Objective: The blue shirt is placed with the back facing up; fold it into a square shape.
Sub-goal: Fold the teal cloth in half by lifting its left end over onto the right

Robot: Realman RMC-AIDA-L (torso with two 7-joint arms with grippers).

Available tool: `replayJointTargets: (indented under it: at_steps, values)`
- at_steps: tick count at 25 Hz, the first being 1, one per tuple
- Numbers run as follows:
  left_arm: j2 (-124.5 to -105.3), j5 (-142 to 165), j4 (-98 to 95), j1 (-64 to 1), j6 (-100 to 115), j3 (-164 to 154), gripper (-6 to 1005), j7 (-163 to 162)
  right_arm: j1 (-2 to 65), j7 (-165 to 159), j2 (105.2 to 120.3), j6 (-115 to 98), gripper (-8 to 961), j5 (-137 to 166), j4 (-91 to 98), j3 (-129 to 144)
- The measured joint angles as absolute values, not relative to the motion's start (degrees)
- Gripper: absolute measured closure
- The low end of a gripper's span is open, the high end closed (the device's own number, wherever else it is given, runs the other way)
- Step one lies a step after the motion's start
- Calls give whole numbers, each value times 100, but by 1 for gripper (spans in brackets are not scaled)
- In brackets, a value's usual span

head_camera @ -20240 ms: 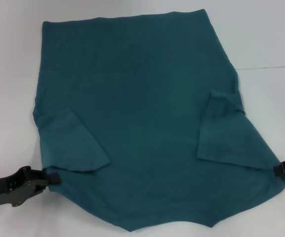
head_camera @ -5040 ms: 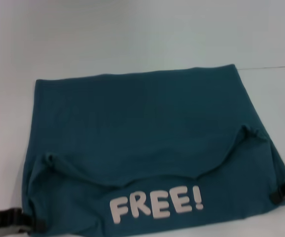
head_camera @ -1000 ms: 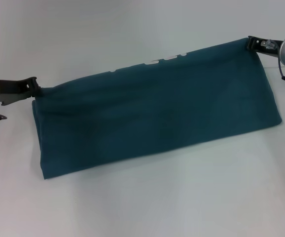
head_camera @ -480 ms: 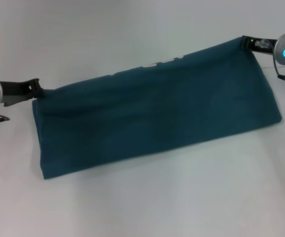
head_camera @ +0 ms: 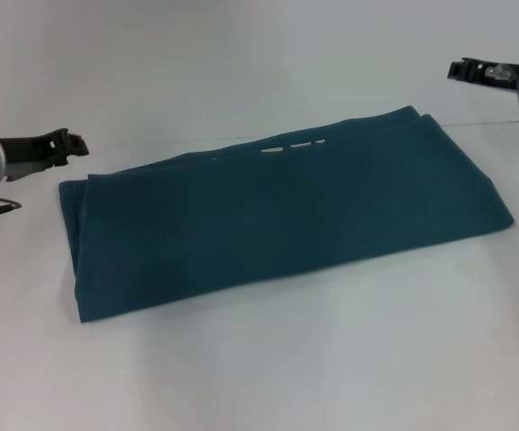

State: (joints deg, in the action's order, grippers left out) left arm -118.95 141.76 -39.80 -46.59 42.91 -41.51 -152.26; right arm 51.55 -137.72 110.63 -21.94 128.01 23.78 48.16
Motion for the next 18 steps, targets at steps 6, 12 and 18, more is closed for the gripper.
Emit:
replayJointTargets:
  at_steps: [6,12,18]
  values:
    - [-11952,14095,-4112,-4625,4292,-4168,646,-15216,5132,-13809,10930,-2399,509,12793,2294,4770]
    - [-11968,13345,-4372,-4190,4710,-4145,440,-15068,4571,-13777,10998,-3829,374,12565,2986,4230]
    - [-12017,11735,-4572,-3393,5735,-4123,207,-14431,3281,-13320,11268,-5928,234,11163,3996,4005]
